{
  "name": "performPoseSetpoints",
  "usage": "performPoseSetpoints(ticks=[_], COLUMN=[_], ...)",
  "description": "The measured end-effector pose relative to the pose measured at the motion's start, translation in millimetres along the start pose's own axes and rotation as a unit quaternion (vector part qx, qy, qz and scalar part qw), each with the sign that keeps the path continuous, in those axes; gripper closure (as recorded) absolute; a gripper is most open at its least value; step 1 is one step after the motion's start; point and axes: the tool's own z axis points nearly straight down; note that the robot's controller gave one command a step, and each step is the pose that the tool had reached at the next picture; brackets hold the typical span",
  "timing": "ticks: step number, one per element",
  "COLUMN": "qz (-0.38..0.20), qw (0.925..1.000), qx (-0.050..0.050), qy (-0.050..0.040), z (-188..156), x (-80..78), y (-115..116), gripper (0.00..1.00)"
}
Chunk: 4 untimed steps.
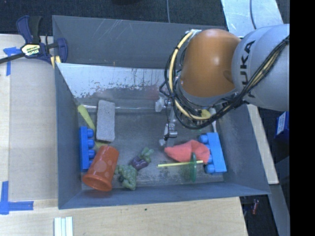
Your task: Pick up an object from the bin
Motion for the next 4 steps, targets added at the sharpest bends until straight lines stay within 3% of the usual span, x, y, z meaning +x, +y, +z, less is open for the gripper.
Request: performPoseSetpoints(ticks=[1, 2, 3, 4], qz=[0.015, 0.033, 0.001, 0.027], qw=[0.9999, 0.9995, 1.0000, 0.9996], qx=[0.001, 0.000, 0.000, -0.001], qy=[-0.0004, -0.0011, -0.0042, 0.0004], z=[-8, 11, 89, 100], x=[57.5, 78.9, 76.4, 68.3], y=[-36, -56, -51, -75], gripper=[0.00, 0.00, 0.00, 0.00])
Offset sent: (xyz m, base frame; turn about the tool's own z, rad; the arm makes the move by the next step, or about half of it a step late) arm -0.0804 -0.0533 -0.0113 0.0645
